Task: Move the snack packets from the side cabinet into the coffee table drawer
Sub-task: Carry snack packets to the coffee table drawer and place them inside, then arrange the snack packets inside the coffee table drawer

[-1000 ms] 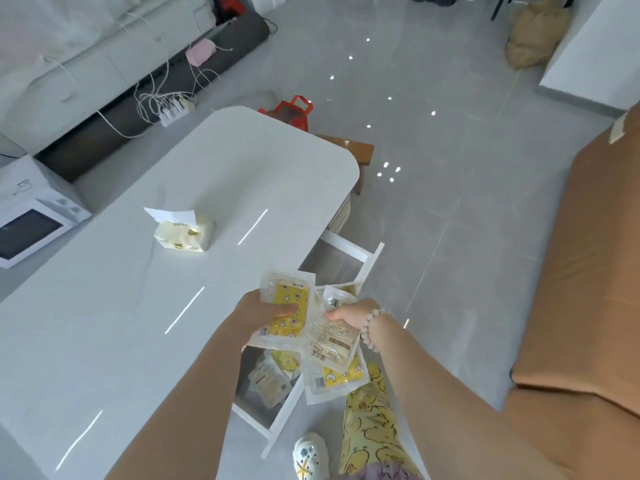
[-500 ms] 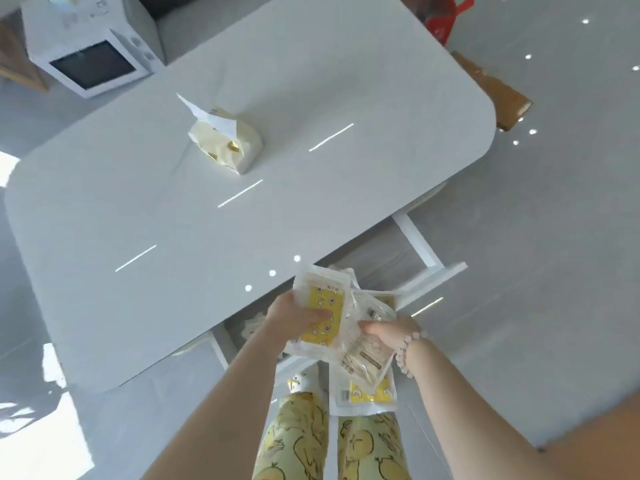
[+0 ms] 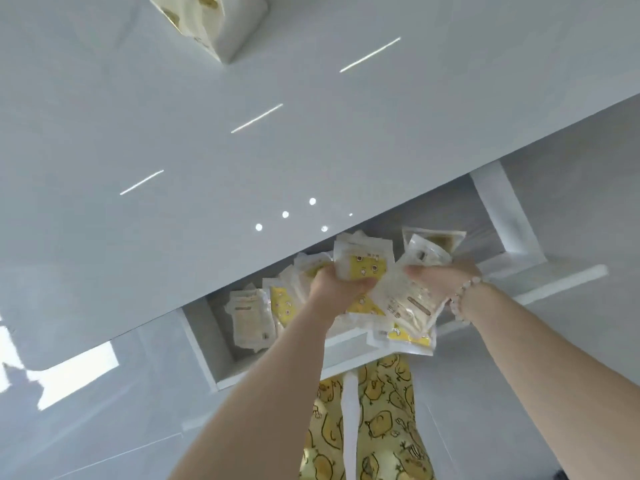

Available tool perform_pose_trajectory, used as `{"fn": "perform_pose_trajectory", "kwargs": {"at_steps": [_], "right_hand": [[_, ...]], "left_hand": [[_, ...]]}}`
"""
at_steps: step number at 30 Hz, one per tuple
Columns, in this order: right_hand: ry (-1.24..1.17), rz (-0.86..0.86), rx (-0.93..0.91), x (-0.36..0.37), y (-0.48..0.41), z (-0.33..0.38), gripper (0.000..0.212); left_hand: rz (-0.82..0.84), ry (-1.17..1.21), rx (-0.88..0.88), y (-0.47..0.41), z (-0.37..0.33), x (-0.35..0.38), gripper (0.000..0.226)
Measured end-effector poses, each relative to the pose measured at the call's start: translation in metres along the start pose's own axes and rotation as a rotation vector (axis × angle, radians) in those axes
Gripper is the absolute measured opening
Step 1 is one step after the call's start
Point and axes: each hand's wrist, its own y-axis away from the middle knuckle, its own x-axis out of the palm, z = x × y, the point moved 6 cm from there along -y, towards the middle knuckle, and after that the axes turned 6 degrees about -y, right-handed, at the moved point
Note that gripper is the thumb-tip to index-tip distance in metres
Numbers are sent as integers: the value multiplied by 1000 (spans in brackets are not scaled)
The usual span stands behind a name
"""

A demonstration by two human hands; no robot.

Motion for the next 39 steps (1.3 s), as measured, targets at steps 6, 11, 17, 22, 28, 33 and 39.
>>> {"fn": "perform_pose_trajectory", "kwargs": {"at_steps": [6, 11, 17, 22, 28, 33, 39], "right_hand": [[115, -4, -162, 12, -73, 28, 48], [251, -73, -230, 15, -105, 30, 26], [456, -126, -274, 9, -109, 30, 31], [634, -198, -261, 8, -94, 37, 53], [896, -339, -230, 3, -98, 38, 87], [921, -427, -255, 3, -95, 41, 101], [879, -423, -209, -4, -61, 35, 110]], "left_hand": [[-110, -59, 114, -56, -19, 18, 43], [-164, -97, 130, -77, -21, 37, 32], [-230, -122, 98, -81, -24, 48, 29], [-296, -279, 110, -79, -32, 55, 46], [-338, -521, 74, -87, -36, 55, 66], [-347, -624, 63, -80, -40, 48, 83], [-152, -644, 6, -46, -30, 35, 101]]}}
